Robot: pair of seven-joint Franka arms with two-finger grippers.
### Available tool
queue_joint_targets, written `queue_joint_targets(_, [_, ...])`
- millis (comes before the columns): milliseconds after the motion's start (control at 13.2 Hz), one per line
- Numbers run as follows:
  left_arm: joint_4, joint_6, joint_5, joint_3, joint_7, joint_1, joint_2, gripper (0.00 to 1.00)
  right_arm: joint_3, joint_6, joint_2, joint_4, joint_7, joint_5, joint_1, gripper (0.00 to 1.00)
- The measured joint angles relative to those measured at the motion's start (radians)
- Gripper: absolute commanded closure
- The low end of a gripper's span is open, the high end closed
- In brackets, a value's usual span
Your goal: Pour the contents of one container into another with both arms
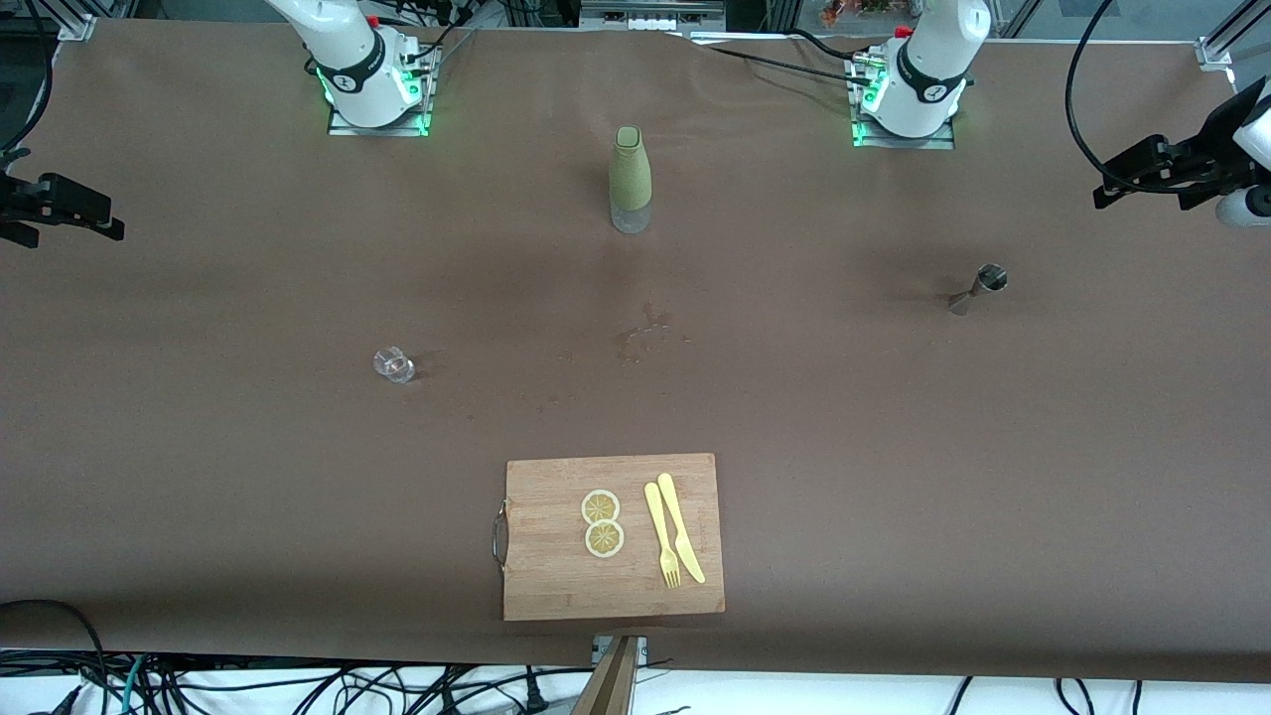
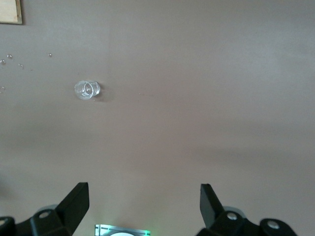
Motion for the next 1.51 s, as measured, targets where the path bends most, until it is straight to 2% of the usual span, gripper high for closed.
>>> queue_joint_targets(151, [0.0,0.0,0.0,0.001,0.0,0.0,0.0,0.0,-0.003,-0.013,0.013,0.0,-0.009,0.007,-0.003,0.0])
queue_joint_targets(378, [0.0,0.0,0.0,0.002,0.002,-0.001,0.0,0.0,-0.023,-0.058,0.047,-0.002,-0.104,0.065,-0.042,0.0])
queue_joint_targets(1058, [0.0,0.0,0.002,0.044,0.01,-0.001,0.008,0.0,-0.037,-0.15,0.232,-0.004,-0.764,0.344,-0.27,0.0])
queue_joint_targets(1360, [-0.001,0.002,0.005,0.055,0.031,-0.001,0.019,0.0,-0.037,-0.15,0.356,-0.005,-1.033,0.48,-0.306,0.0])
queue_joint_targets(1511, [-0.001,0.02,0.009,0.071,0.124,0.0,0.025,0.0,-0.035,-0.141,0.433,-0.005,-1.127,0.544,-0.306,0.0])
